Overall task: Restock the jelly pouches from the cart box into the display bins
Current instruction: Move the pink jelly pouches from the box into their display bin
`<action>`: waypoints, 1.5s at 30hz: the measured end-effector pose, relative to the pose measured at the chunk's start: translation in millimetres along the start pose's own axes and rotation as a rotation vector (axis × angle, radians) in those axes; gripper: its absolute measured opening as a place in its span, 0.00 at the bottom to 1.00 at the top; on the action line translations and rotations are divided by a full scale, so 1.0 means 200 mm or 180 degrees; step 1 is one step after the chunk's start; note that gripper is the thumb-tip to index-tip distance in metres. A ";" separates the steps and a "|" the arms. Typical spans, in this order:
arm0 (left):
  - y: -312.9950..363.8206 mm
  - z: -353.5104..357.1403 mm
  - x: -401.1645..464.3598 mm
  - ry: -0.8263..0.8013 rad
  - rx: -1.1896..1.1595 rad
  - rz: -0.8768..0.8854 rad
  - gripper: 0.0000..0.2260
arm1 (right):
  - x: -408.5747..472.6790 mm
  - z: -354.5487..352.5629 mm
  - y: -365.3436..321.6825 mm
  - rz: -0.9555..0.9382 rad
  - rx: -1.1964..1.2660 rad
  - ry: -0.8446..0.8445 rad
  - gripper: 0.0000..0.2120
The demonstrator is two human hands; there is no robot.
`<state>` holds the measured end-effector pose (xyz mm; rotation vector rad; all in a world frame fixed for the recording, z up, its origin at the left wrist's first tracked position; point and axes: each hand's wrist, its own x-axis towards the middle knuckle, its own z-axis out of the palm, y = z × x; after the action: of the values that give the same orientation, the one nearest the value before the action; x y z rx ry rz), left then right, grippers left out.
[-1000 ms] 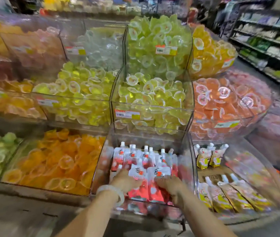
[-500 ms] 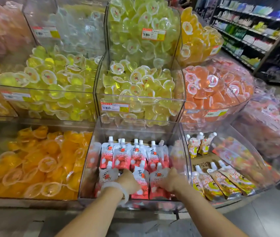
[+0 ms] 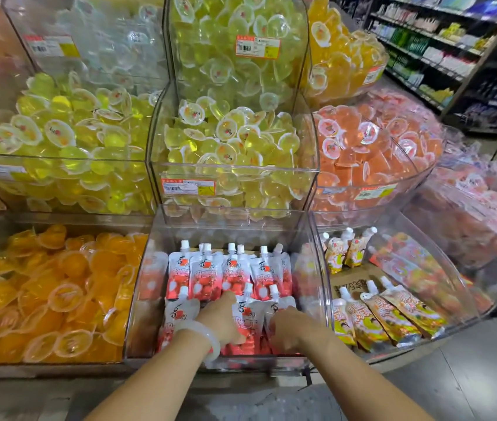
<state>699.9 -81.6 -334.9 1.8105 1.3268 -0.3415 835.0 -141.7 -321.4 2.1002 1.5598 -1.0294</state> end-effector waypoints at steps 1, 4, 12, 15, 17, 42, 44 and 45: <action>-0.01 0.00 0.00 0.0000 -0.0102 0.0009 0.33 | 0.00 -0.01 -0.01 0.0014 0.0025 -0.0038 0.11; -0.03 0.00 0.02 0.0073 -0.0357 0.0018 0.27 | 0.01 -0.05 0.00 0.0115 0.0468 0.0224 0.13; -0.05 -0.02 0.02 0.0441 -0.0794 0.0696 0.17 | 0.02 0.06 -0.01 -0.0091 0.3081 0.0155 0.17; 0.00 -0.06 0.07 0.0690 -0.1172 0.1003 0.17 | 0.04 0.03 0.02 -0.0071 0.3673 0.0879 0.13; 0.07 -0.07 0.15 0.0817 -0.1423 0.1072 0.17 | 0.05 -0.03 0.04 -0.0105 0.3750 0.1280 0.10; 0.24 0.07 0.39 0.1419 -0.2394 0.0328 0.17 | 0.14 -0.04 0.06 0.0169 0.3334 0.1136 0.12; 0.21 0.04 0.41 0.1536 -0.2372 0.0358 0.17 | 0.13 -0.04 0.07 -0.0009 0.3305 0.1166 0.12; 0.20 0.02 0.42 0.1558 -0.2333 0.0401 0.17 | 0.14 -0.04 0.07 -0.0140 0.3163 0.1224 0.12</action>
<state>769.0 -34.0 -373.0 1.3606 1.3962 0.6273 854.8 -123.0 -338.5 3.0583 1.3789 -1.7487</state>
